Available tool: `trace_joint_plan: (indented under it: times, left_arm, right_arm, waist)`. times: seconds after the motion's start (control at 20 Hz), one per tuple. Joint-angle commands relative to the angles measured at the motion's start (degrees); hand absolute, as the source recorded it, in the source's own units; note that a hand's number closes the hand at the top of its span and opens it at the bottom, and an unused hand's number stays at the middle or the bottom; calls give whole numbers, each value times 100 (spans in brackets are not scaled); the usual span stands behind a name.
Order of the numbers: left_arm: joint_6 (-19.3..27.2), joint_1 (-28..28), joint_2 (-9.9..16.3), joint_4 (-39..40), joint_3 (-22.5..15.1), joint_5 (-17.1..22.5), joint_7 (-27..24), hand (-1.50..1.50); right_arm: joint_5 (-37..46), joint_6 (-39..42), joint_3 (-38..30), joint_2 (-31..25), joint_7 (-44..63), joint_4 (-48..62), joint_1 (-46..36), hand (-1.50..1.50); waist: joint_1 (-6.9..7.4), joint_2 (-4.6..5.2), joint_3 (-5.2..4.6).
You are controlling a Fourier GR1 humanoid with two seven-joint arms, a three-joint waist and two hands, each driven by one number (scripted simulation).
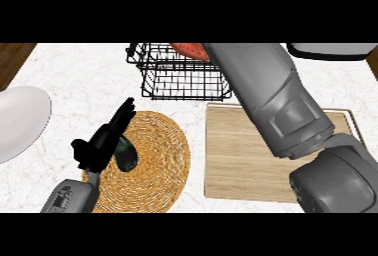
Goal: Pick the sweet potato from the tray and place it in the tiered basket
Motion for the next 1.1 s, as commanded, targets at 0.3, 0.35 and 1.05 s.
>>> trace_joint_plan:
  times: [0.3,0.35,1.05]
  left_arm:
    - [46,62,-5,76,114,-35,-102,0]
    - [103,163,-183,8,-36,-69,-120,0]
    - [86,415,-102,-310,95,-73,-13,0]
  right_arm:
    - [579,-2004,236,-808,-476,-282,352,-150]
    - [550,-2057,167,-1092,-418,-328,348,-150]
    - [-533,129,-768,-3332,-1802,-1162,2180,-150]
  waist:
    - [-157,-26,3]
    - [-183,-40,5]
    - [-316,-107,18]
